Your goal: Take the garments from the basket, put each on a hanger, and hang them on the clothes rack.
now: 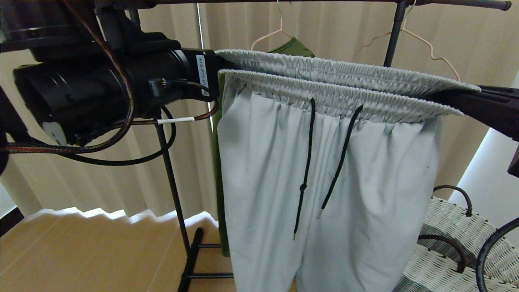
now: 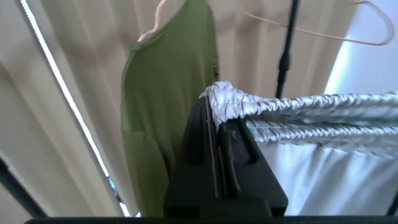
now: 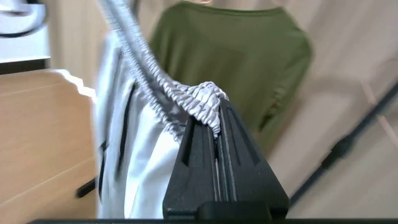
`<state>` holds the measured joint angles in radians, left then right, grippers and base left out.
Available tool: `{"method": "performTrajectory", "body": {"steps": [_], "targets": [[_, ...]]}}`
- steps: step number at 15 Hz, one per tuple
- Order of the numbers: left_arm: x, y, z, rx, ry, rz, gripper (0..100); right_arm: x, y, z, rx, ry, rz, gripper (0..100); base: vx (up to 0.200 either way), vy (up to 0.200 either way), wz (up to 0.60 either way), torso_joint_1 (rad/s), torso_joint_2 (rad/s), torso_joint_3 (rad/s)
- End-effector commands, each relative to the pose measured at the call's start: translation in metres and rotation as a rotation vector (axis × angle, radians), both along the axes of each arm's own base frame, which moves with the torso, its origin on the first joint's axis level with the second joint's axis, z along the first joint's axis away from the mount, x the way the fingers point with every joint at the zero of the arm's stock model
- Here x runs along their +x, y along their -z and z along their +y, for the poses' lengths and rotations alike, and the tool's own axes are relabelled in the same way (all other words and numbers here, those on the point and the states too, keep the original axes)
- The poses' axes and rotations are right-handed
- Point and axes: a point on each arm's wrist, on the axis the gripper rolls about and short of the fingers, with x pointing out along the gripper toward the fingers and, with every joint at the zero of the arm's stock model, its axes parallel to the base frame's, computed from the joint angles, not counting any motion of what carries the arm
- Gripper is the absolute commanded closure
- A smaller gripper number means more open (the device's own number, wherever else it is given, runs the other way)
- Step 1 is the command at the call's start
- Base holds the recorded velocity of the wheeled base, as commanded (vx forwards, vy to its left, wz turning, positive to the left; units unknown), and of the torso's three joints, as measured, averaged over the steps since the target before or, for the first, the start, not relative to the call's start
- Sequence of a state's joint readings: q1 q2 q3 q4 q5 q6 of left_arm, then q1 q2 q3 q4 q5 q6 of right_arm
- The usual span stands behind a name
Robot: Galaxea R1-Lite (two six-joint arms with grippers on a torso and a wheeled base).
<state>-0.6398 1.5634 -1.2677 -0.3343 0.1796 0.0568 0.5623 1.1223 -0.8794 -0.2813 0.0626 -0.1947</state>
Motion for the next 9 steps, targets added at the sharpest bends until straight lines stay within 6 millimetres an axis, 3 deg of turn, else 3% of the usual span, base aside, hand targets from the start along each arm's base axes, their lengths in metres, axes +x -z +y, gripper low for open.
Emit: {"method": "performTrajectory", "body": {"steps": [1, 6, 9], "targets": [[0.003, 0.004, -0.002, 0.008, -0.006, 0.011, 100, -0.001, 0.001, 0.0, 0.0, -0.004, 0.0, 100, 0.0, 0.0, 0.0, 0.0, 0.0, 0.0], [-0.013, 0.002, 0.014, 0.057, -0.018, 0.07, 100, 0.02, 0.007, -0.002, -0.021, 0.08, 0.03, 100, 0.0, 0.0, 0.0, 0.0, 0.0, 0.0], [-0.042, -0.007, 0.035, 0.088, -0.012, 0.117, 100, 0.059, 0.009, 0.003, -0.007, 0.145, 0.016, 100, 0.0, 0.0, 0.0, 0.0, 0.0, 0.0]]}}
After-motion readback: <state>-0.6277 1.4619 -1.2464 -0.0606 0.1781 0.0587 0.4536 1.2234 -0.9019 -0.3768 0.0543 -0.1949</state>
